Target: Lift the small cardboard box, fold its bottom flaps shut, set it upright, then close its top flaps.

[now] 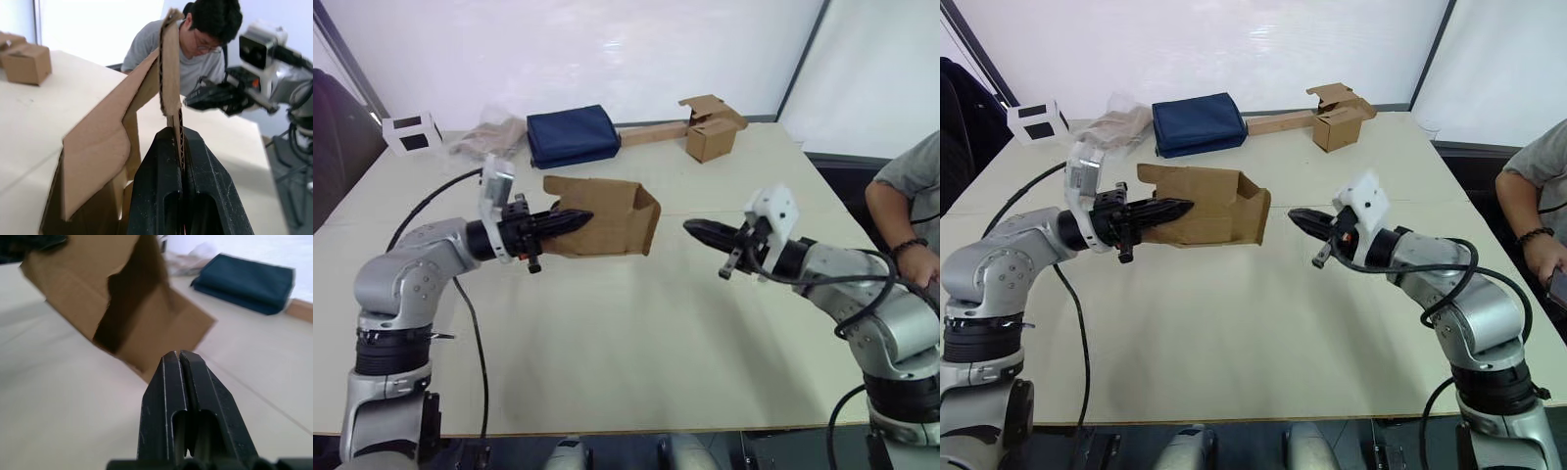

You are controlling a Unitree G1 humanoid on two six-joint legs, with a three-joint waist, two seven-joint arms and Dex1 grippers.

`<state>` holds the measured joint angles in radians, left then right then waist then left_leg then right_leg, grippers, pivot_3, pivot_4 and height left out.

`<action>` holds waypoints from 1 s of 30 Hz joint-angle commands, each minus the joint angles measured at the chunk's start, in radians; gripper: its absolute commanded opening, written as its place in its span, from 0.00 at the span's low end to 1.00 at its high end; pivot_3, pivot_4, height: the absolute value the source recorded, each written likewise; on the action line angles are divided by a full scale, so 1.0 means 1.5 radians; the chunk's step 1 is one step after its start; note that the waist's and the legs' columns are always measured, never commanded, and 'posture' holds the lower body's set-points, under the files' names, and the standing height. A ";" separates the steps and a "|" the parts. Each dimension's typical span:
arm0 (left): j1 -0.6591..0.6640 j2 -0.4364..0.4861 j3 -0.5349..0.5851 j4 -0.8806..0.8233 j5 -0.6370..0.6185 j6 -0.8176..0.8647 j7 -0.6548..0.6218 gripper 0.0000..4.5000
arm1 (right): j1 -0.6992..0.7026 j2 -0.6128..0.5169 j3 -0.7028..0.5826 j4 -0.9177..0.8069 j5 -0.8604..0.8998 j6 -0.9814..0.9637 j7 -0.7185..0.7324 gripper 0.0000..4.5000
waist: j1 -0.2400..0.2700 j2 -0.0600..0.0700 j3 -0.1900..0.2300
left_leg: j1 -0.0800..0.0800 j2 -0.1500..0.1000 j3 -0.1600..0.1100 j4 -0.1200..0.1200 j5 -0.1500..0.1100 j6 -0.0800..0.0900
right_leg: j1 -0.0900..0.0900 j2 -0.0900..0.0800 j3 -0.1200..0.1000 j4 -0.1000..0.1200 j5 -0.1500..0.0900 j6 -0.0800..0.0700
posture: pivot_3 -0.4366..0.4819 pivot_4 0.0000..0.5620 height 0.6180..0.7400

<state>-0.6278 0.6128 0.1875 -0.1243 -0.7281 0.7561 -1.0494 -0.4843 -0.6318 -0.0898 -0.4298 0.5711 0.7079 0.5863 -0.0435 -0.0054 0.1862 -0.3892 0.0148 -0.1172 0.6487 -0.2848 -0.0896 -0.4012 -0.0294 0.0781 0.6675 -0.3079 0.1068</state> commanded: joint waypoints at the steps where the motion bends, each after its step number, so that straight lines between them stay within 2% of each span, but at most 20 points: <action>1: -0.013 0.005 -0.005 0.000 0.003 -0.034 -0.013 0.02 | -0.054 0.026 -0.015 0.022 -0.016 -0.028 -0.034 0.00 | 0.000 0.000 0.000 | 0.000 0.000 0.000 0.000 0.000 0.000 | 0.000 0.000 0.000 0.000 0.000 0.000 | 0.48 0.27 1.00; 10: -0.027 0.000 -0.019 0.021 0.004 -0.054 -0.019 0.02 | -0.131 0.129 0.058 0.054 -0.049 -0.045 -0.065 0.00 | -0.002 0.000 0.000 | 0.000 0.000 0.000 0.000 0.000 0.000 | -0.001 0.000 0.000 0.001 0.000 0.000 | 0.48 0.27 1.00; 30: -0.031 -0.004 -0.015 -0.013 -0.059 -0.001 0.018 0.02 | -0.128 0.187 0.143 0.050 -0.105 -0.065 -0.040 0.00 | -0.003 0.000 0.000 | -0.001 0.000 0.000 0.000 0.000 0.000 | -0.002 0.000 0.000 0.001 0.000 0.000 | 0.48 0.27 1.00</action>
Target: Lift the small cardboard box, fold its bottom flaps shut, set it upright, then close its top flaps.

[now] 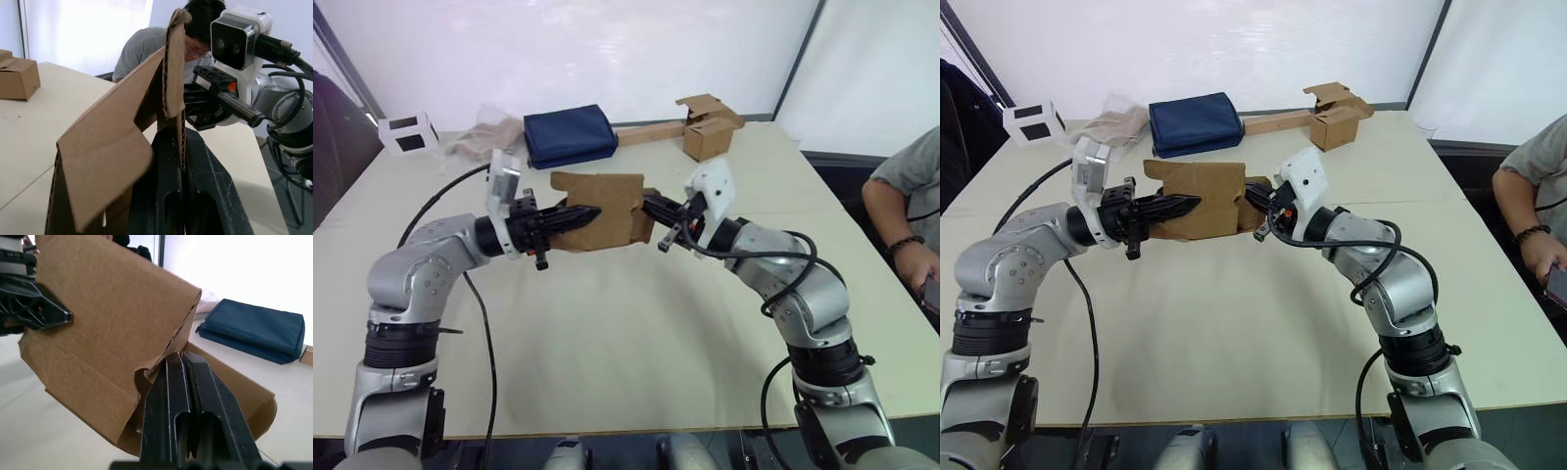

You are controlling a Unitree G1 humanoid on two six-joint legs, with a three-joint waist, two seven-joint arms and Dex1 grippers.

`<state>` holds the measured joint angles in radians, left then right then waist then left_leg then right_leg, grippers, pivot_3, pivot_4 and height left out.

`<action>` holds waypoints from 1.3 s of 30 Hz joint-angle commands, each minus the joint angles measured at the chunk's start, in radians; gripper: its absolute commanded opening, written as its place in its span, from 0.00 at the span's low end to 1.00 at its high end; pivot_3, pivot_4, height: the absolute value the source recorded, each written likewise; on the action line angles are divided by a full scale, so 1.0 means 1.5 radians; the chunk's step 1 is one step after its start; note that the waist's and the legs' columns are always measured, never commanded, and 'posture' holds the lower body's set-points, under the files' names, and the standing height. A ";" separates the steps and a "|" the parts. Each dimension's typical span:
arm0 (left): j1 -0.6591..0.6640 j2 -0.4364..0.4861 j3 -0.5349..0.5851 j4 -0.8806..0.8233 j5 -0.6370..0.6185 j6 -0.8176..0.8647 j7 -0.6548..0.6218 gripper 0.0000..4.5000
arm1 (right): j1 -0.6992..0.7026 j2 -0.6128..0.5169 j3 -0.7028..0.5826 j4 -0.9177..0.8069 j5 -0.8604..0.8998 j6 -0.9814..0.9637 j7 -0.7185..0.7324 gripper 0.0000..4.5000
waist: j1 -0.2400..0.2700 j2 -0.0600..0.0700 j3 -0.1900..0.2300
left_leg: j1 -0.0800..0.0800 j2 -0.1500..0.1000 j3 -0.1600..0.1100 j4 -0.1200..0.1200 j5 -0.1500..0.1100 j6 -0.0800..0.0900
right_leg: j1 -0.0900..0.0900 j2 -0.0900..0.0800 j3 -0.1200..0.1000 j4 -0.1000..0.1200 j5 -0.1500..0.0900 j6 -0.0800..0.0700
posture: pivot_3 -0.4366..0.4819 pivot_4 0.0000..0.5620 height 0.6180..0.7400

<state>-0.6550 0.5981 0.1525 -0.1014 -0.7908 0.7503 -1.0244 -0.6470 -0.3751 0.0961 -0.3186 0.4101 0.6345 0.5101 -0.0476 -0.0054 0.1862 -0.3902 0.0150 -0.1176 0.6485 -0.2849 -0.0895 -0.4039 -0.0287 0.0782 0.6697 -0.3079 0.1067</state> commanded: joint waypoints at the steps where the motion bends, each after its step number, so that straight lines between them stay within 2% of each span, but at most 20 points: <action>1: -0.013 0.006 0.008 -0.028 -0.018 0.004 0.001 0.02 | -0.019 0.018 0.019 -0.024 0.000 -0.015 0.012 0.00 | 0.000 0.000 0.000 | 0.000 0.000 0.000 0.000 0.000 0.000 | 0.000 0.000 0.000 0.000 0.000 0.000 | 0.48 0.27 1.00; 9: -0.026 0.012 0.012 -0.018 -0.026 0.009 0.006 0.02 | -0.002 -0.002 0.006 -0.027 -0.020 -0.018 0.022 0.00 | 0.001 0.000 0.000 | 0.000 0.000 0.000 0.000 0.000 0.000 | 0.000 0.000 0.000 0.000 0.000 0.000 | 0.48 0.27 1.00; 16: -0.048 0.013 0.023 -0.002 -0.034 0.010 0.017 0.02 | 0.084 -0.065 -0.014 -0.034 -0.036 -0.018 0.047 0.00 | 0.001 0.000 0.000 | 0.000 0.000 0.000 0.000 0.000 0.000 | 0.000 0.000 0.000 0.000 0.000 0.000 | 0.48 0.27 1.00; 22: -0.050 0.009 0.023 -0.010 -0.045 0.017 0.022 0.02 | 0.125 -0.073 -0.010 -0.041 -0.032 -0.013 0.054 0.00 | -0.002 0.000 0.000 | 0.000 0.000 0.000 0.000 0.000 0.000 | 0.000 0.000 0.000 0.000 0.000 0.000 | 0.48 0.27 1.00; 39: -0.061 0.011 0.025 -0.028 -0.097 0.062 0.050 0.02 | 0.077 -0.031 -0.011 -0.009 -0.023 -0.021 0.060 0.00 | 0.001 0.000 0.000 | 0.000 0.000 0.000 0.000 0.000 0.000 | 0.000 0.000 0.000 0.000 0.000 0.000 | 0.48 0.27 1.00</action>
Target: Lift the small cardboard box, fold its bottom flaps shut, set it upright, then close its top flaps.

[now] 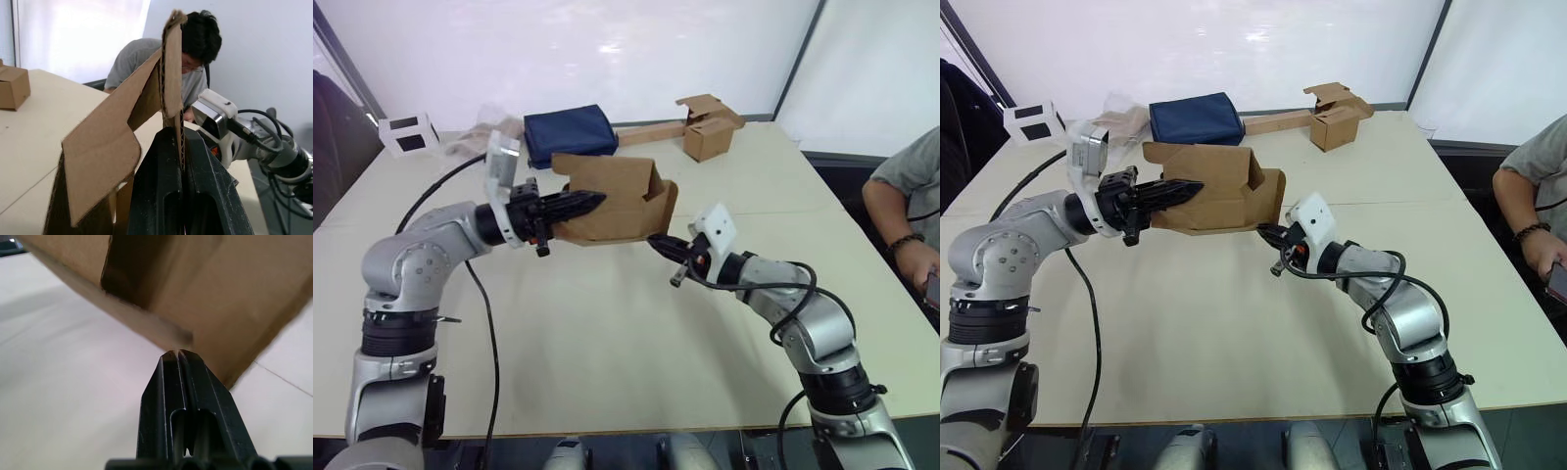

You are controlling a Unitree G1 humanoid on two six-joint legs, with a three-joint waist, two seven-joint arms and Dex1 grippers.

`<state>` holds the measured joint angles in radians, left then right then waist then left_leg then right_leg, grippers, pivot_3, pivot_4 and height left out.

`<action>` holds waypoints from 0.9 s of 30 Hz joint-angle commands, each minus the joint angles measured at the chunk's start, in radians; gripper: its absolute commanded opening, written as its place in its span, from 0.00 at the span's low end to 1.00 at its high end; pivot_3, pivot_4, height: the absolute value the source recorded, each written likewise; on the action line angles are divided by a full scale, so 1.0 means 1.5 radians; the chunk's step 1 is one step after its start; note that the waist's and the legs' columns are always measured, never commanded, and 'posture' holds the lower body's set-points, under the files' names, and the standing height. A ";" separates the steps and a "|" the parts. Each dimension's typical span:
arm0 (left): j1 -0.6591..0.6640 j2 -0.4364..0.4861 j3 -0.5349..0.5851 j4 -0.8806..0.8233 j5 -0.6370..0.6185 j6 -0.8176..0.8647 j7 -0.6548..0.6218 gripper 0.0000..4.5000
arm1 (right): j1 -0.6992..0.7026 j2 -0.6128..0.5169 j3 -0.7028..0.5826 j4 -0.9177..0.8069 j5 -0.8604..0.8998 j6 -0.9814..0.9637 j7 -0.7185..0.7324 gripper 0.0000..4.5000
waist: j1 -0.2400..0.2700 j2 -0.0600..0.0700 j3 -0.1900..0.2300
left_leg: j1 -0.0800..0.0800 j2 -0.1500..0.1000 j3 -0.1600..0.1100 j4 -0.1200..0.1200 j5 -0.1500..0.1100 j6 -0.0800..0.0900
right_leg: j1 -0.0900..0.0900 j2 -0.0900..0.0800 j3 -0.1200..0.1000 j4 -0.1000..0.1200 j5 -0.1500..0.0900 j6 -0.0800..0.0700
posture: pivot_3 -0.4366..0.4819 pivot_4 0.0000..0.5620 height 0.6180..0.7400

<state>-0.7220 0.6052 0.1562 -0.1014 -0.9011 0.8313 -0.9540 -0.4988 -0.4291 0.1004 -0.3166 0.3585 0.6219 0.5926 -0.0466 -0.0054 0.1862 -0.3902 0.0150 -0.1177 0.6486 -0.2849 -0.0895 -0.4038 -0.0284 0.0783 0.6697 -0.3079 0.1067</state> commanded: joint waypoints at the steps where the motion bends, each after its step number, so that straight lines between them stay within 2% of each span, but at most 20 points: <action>1: -0.016 0.007 0.023 -0.029 -0.026 0.010 0.005 0.02 | -0.026 0.006 -0.017 -0.012 0.016 -0.010 0.008 0.00 | 0.000 0.000 0.000 | 0.000 0.000 0.000 0.000 0.000 0.000 | 0.000 0.000 0.000 0.000 0.000 0.000 | 0.48 0.27 1.00; 11: -0.019 0.002 0.023 -0.025 -0.035 0.014 0.014 0.02 | -0.043 0.017 -0.031 -0.065 0.121 0.044 0.056 0.00 | 0.000 0.000 0.000 | 0.000 0.000 0.000 0.000 0.000 0.000 | 0.000 0.000 0.000 0.000 0.000 0.000 | 0.48 0.27 1.00; 19: -0.015 0.003 0.026 -0.029 -0.046 0.019 0.019 0.02 | -0.056 0.000 -0.022 -0.047 0.101 0.041 0.047 0.00 | 0.001 0.000 0.000 | 0.000 0.000 0.000 0.000 0.000 0.000 | 0.000 0.000 0.000 0.000 0.000 0.000 | 0.48 0.27 1.00; 27: -0.025 0.000 0.035 -0.017 -0.047 0.014 0.033 0.02 | 0.008 -0.059 0.004 -0.071 0.091 0.047 0.083 0.00 | 0.001 0.000 0.000 | 0.000 0.000 0.000 0.000 0.000 0.000 | 0.000 0.000 0.000 0.000 0.000 0.000 | 0.48 0.27 1.00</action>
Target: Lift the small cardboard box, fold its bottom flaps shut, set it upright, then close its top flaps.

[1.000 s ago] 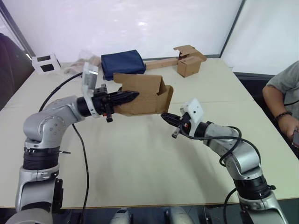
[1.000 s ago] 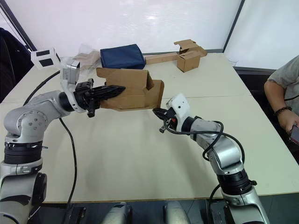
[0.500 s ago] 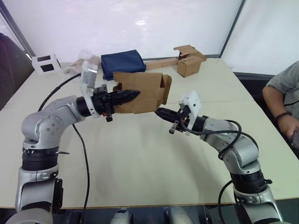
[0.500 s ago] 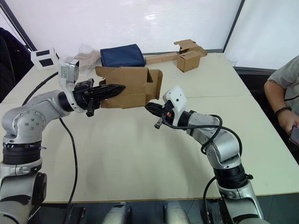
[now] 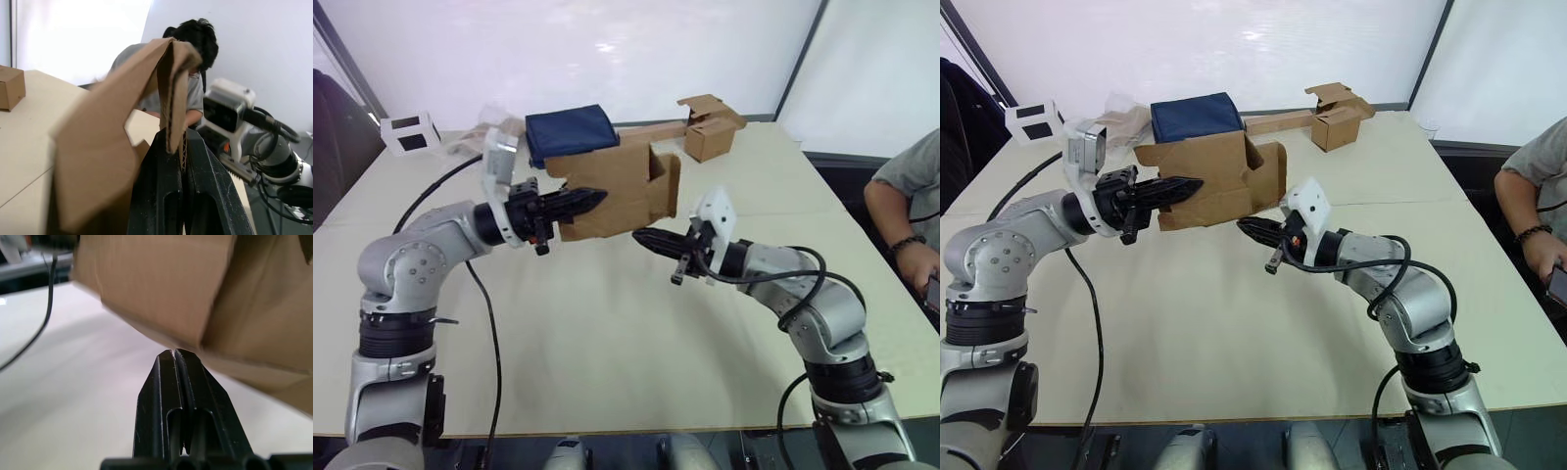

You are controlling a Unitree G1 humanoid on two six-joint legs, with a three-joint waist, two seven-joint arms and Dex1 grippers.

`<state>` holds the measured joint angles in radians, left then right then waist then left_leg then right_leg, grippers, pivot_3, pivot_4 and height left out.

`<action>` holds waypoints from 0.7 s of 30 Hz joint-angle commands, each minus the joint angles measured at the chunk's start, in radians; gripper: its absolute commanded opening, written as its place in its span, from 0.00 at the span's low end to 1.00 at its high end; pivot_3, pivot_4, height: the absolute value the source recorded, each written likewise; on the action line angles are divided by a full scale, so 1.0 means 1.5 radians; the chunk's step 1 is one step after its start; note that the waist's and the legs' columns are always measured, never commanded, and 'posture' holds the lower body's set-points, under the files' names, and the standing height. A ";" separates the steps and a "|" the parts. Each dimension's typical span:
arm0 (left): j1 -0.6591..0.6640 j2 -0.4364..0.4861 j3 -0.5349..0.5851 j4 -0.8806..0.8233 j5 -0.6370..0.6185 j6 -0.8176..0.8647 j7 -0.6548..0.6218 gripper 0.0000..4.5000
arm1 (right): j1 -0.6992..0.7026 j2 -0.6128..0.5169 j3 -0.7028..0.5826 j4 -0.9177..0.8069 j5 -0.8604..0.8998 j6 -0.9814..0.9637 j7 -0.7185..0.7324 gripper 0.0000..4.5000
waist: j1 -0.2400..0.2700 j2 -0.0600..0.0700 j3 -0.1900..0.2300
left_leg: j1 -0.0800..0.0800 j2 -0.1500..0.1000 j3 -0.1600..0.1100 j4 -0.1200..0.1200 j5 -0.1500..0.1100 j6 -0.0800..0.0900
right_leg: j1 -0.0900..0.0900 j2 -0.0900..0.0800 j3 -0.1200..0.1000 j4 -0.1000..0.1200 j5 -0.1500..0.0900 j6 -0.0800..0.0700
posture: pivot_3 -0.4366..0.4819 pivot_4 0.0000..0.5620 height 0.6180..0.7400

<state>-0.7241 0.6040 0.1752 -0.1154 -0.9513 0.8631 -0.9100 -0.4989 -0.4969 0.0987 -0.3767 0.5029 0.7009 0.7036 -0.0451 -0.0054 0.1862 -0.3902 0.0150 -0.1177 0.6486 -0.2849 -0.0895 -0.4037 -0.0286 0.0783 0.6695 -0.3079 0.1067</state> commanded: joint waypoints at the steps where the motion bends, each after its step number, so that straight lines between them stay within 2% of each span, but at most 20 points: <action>1: -0.023 0.001 0.022 -0.008 -0.013 -0.007 0.003 0.02 | 0.015 -0.020 0.006 -0.031 -0.012 -0.009 0.009 0.00 | 0.000 0.000 0.000 | 0.000 0.000 0.000 0.000 0.000 0.000 | 0.000 0.000 0.000 0.000 0.000 0.000 | 0.48 0.27 1.00; 8: -0.022 0.002 0.020 -0.011 -0.017 -0.002 0.004 0.02 | 0.023 -0.034 -0.019 -0.025 -0.022 -0.013 -0.006 0.00 | 0.000 0.000 0.000 | 0.000 0.000 0.000 0.000 0.000 0.000 | 0.000 0.000 0.000 0.000 0.000 0.000 | 0.48 0.27 1.00; 21: -0.010 0.004 0.017 -0.031 -0.040 0.019 0.004 0.02 | -0.034 -0.012 -0.020 0.038 -0.063 -0.045 -0.033 0.00 | 0.000 0.000 0.000 | 0.000 0.000 0.000 0.000 0.000 0.000 | 0.000 0.000 0.000 0.000 0.000 0.000 | 0.48 0.27 1.00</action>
<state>-0.7337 0.6034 0.1770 -0.1242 -0.9930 0.8911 -0.9018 -0.5257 -0.5254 0.0883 -0.3031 0.4058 0.6566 0.6521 -0.0456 -0.0054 0.1862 -0.3902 0.0150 -0.1177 0.6486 -0.2848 -0.0896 -0.4038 -0.0285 0.0783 0.6695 -0.3079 0.1067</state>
